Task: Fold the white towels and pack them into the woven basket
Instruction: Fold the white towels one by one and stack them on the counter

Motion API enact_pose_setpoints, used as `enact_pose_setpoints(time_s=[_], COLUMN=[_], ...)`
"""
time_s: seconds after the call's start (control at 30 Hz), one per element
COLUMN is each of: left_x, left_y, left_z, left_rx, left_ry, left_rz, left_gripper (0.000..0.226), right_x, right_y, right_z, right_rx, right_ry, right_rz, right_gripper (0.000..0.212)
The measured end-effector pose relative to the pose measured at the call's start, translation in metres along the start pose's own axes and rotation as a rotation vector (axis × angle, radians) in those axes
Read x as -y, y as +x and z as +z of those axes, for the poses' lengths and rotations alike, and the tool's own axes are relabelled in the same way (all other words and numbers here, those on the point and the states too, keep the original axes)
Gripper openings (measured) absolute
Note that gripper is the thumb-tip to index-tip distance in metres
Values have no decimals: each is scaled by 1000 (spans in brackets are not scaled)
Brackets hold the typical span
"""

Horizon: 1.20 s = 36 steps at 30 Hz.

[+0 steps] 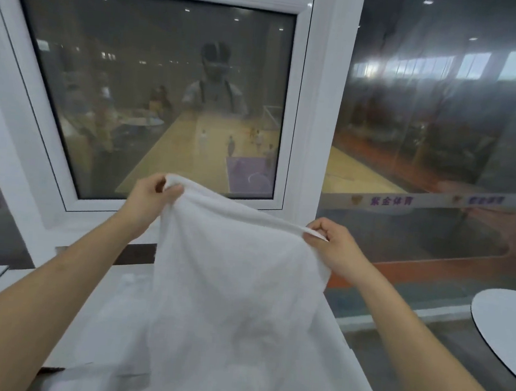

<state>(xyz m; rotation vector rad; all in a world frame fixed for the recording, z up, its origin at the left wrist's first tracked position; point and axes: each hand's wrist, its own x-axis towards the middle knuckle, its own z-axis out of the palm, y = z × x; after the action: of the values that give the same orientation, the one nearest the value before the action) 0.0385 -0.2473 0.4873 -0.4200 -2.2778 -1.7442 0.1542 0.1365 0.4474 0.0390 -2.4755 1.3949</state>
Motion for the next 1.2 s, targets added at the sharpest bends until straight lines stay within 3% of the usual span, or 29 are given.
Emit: enact_pose_setpoints(time_s=[0.1, 0.23, 0.47, 0.63, 0.83, 0.97, 1.2], left_x=[37, 35, -64, -106, -100, -63, -21], left_y=[10, 26, 56, 40, -42, -119, -261], left_z=[-2, 6, 0, -8, -2, 11, 44], left_rx=[-68, -142, -215, -214, -172, -111, -139], left_ry=[-12, -93, -191, -275, -172, -186, -128], left_rz=[-137, -191, 71, 162, 151, 55, -91], left_gripper=[33, 11, 17, 16, 16, 13, 16], right_x=[-18, -9, 68, 106, 88, 42, -44], right_y=[24, 54, 75, 48, -22, -82, -192], right_z=[7, 6, -47, -81, -90, -91, -77], right_rx=[-24, -83, -294, -404, -289, -190, -28], right_ry=[-118, -198, -119, -72, -88, -31, 73], right_rz=[47, -15, -133, -184, -157, -100, 25], right_gripper=[13, 10, 11, 6, 23, 8, 8])
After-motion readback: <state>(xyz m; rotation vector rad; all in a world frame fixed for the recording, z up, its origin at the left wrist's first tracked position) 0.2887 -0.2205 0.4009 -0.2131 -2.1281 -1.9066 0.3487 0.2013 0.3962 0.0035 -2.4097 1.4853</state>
